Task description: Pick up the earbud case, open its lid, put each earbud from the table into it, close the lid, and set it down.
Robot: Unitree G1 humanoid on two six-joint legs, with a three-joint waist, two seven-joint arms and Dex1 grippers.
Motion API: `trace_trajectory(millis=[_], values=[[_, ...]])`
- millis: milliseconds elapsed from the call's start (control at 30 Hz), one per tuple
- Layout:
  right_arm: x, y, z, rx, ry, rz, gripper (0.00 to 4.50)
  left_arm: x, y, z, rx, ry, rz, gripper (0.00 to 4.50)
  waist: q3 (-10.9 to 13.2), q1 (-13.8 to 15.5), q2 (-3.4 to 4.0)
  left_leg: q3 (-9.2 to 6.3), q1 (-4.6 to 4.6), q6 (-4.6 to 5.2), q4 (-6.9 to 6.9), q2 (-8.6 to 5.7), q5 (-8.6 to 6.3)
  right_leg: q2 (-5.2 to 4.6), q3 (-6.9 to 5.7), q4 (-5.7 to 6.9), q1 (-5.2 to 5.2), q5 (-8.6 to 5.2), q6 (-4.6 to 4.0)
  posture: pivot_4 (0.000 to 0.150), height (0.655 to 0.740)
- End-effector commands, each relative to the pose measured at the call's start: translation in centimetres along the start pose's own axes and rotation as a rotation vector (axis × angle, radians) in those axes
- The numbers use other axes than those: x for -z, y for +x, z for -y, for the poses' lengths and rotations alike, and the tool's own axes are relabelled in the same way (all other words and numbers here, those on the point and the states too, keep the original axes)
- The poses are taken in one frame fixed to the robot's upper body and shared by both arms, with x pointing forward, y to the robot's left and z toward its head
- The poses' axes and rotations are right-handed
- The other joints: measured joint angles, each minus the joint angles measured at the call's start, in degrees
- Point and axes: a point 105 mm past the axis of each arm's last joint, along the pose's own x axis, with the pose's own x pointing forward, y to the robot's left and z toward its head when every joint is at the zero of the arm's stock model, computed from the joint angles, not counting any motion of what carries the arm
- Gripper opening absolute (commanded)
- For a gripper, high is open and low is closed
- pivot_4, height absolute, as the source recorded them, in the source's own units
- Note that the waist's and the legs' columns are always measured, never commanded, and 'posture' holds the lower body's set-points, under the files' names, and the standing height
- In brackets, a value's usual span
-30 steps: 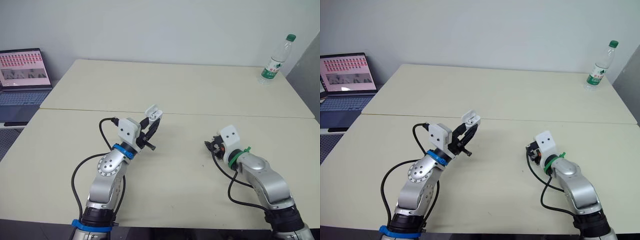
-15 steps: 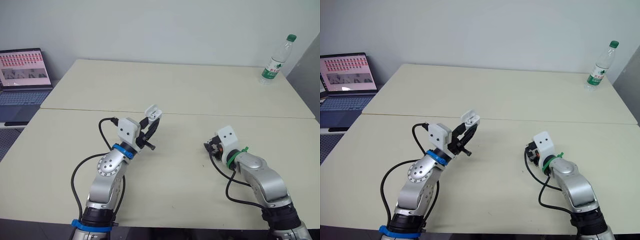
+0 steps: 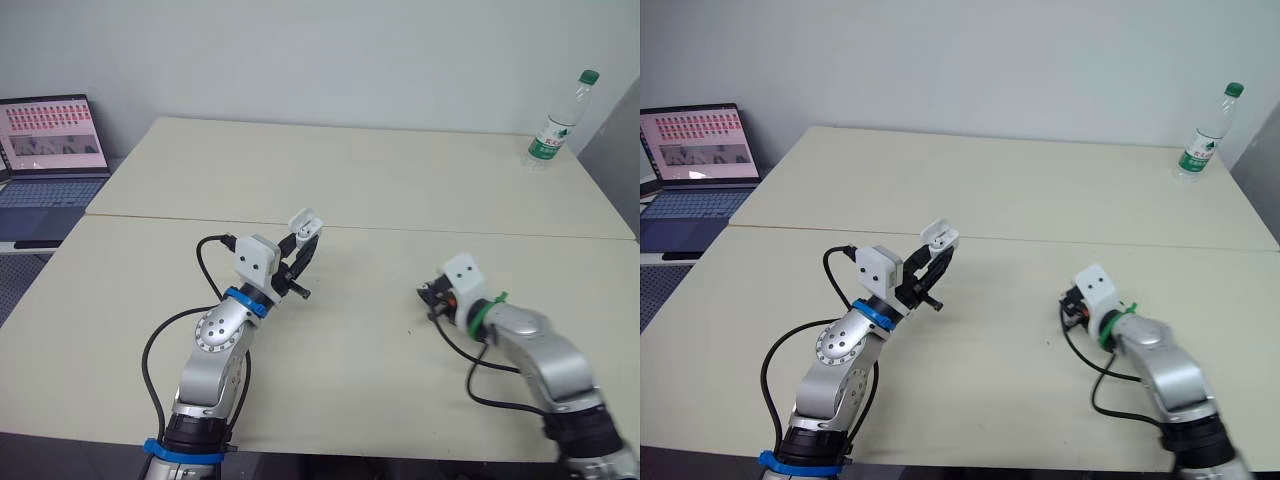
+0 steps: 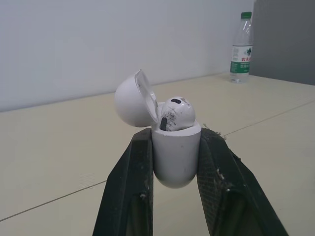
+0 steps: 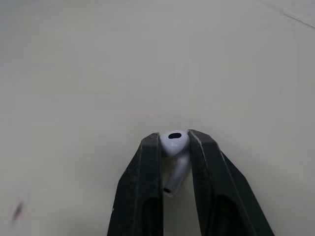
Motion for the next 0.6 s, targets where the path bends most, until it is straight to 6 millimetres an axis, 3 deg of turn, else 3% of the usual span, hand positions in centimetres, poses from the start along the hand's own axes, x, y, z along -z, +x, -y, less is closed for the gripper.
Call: trace_trajectory(millis=[33, 233, 400, 533, 600], values=[[0.6, -3.3, 1.1, -0.194, -0.215, -0.064, 0.41, -1.7, 0.3, 0.1, 0.013, 0.026, 0.075, 0.84, 0.0, -0.1, -0.05, 0.04, 0.01, 0.02, -0.02, 0.02, -0.01, -0.03, -0.01, -0.02, 0.01, 0.01, 0.01, 0.15, 0.74], [7.7, -9.6, 5.4, -0.367, -0.455, -0.465, 0.41, -1.4, 0.4, 0.2, 0.007, 0.019, 0.083, 0.84, 0.01, -0.16, -0.05, 0.06, 0.1, 0.06, -0.03, 0.13, -0.04, 0.0, 0.05, -0.01, 0.05, -0.01, -0.03, 0.15, 0.74], [9.9, -10.2, 7.2, -0.355, -0.469, -0.526, 0.41, -1.4, 0.4, 0.7, 0.007, 0.027, 0.089, 0.84, 0.0, -0.45, -0.05, 0.25, 0.26, 0.05, 0.03, 0.2, -0.03, 0.02, 0.16, 0.06, 0.11, 0.0, -0.04, 0.15, 0.74], [10.7, -10.4, 7.3, -0.37, -0.468, -0.545, 0.41, -1.4, 0.0, 0.7, 0.0, 0.028, 0.085, 0.84, 0.02, -0.33, -0.1, 0.19, 0.56, 0.05, 0.14, 0.18, -0.02, -0.01, 0.17, -0.02, 0.56, 0.02, 0.0, 0.15, 0.74], [10.9, -10.3, 7.3, -0.375, -0.472, -0.547, 1.15, -1.4, -0.2, 0.7, 0.001, 0.029, 0.08, 0.84, 0.02, -0.32, -0.11, 0.17, 1.0, 0.06, 0.09, 0.17, -0.03, -0.04, 0.17, -0.19, 1.04, 0.0, 0.01, 0.15, 0.74]])
